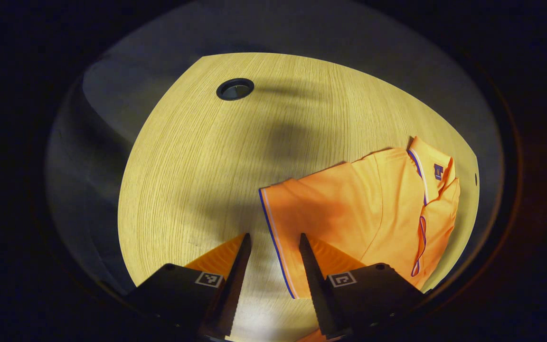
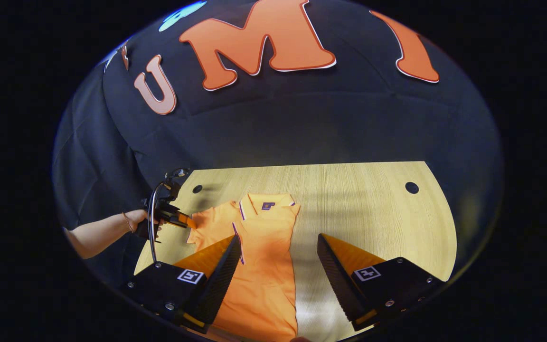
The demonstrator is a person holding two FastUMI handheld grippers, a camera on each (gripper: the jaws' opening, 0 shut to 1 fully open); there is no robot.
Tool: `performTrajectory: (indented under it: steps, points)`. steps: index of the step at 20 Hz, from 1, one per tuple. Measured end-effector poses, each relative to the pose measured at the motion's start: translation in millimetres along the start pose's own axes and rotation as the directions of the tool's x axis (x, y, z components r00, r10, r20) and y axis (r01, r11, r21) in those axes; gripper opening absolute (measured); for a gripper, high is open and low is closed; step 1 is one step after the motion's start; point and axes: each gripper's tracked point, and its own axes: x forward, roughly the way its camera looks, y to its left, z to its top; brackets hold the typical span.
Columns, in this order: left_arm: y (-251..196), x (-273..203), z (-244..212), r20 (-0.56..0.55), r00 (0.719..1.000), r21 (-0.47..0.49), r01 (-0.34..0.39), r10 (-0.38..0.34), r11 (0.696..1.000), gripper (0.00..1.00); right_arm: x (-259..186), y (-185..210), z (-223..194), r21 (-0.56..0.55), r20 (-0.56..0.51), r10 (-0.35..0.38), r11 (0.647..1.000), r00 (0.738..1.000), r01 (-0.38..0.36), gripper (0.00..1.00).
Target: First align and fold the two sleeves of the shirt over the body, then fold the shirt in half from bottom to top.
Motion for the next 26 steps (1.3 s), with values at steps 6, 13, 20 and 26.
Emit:
performTrajectory:
  steps: [6,13,20,26]
  points:
    - [-3,-3,0,0.051,0.996,-0.049,0.080,-0.078,0.996,0.10,-7,-3,-3,0.027,0.019,0.000,1.000,1.000,0.000,0.99]
    - [-27,-46,18,0.132,0.982,-0.005,0.138,-0.137,0.990,0.01,-18,0,-1,0.017,0.052,0.007,1.000,0.999,-0.008,0.99]
    - [-90,-108,26,0.192,0.954,0.092,0.215,-0.229,0.972,0.01,-30,-6,9,0.020,0.092,0.018,1.000,0.996,-0.020,0.99]
    - [-160,-134,19,0.174,0.945,0.174,0.249,-0.278,0.953,0.01,-38,-20,15,0.025,0.119,0.018,0.999,0.993,-0.021,0.99]
